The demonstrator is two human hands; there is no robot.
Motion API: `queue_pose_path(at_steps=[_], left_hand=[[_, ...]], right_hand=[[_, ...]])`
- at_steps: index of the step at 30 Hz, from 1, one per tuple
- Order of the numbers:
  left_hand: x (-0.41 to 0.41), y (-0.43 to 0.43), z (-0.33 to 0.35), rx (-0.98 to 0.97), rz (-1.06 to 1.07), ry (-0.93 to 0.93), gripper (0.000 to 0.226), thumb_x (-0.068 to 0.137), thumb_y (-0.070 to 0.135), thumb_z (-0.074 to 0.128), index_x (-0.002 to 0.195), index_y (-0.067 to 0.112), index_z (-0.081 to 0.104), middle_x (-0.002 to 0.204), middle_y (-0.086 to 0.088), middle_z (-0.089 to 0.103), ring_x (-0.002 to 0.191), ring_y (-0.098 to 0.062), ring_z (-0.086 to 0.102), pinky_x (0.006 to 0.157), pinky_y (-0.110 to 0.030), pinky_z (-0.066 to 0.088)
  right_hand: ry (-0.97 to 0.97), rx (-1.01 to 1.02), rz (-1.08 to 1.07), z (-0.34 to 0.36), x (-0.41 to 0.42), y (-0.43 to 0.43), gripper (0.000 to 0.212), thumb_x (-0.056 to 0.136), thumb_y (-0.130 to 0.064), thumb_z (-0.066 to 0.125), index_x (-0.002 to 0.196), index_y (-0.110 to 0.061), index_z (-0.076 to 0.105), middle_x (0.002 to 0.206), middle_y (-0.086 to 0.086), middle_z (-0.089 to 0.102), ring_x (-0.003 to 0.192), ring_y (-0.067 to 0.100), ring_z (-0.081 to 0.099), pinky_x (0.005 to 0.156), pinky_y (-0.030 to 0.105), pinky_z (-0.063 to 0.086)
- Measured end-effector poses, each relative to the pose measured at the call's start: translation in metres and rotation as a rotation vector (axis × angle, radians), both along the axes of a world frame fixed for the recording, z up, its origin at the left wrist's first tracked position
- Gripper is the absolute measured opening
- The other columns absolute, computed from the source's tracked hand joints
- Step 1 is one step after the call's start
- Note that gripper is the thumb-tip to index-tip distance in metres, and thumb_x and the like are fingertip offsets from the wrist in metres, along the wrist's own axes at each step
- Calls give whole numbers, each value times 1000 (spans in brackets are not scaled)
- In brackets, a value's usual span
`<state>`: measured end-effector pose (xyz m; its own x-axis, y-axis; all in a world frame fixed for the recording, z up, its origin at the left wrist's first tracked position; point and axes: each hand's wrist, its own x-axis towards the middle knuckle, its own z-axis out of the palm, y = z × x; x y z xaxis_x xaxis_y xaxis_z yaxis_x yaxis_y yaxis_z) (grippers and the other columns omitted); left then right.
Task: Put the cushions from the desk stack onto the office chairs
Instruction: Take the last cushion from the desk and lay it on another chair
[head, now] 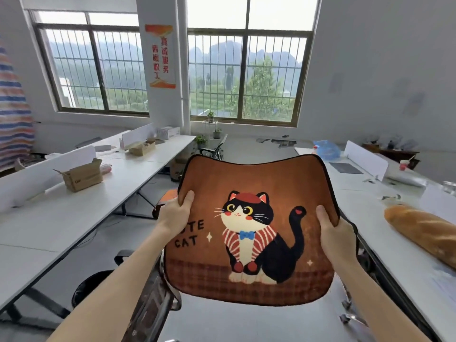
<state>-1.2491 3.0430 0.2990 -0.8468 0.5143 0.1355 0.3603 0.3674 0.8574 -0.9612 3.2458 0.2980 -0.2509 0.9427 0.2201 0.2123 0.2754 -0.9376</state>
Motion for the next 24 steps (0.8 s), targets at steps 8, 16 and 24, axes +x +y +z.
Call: queue_pose_path(at_steps=[8, 16, 24], left_hand=[[-104, 170, 7, -6, -97, -9, 47, 100, 62, 37, 85, 28, 66, 87, -1, 71, 84, -19, 65, 81, -36, 49], [-211, 346, -21, -47, -44, -10, 54, 99, 62, 39, 85, 20, 70, 66, 0, 66, 68, -21, 65, 59, -30, 43], [-320, 486, -43, -33, 56, -69, 53, 99, 59, 42, 60, 25, 48, 49, 10, 51, 52, -17, 52, 54, -29, 37]], right_hand=[[41, -27, -68, -3, -98, 153, 29, 101, -48, 56, 79, -29, 62, 83, -6, 67, 80, 22, 63, 88, 44, 51], [8, -83, -52, -34, -205, 337, 34, 100, -53, 55, 87, -24, 69, 91, 6, 73, 91, 32, 66, 93, 49, 51], [-19, -113, 45, -40, -332, 509, 46, 100, -54, 53, 92, -11, 68, 85, 6, 68, 80, 22, 61, 77, 38, 40]])
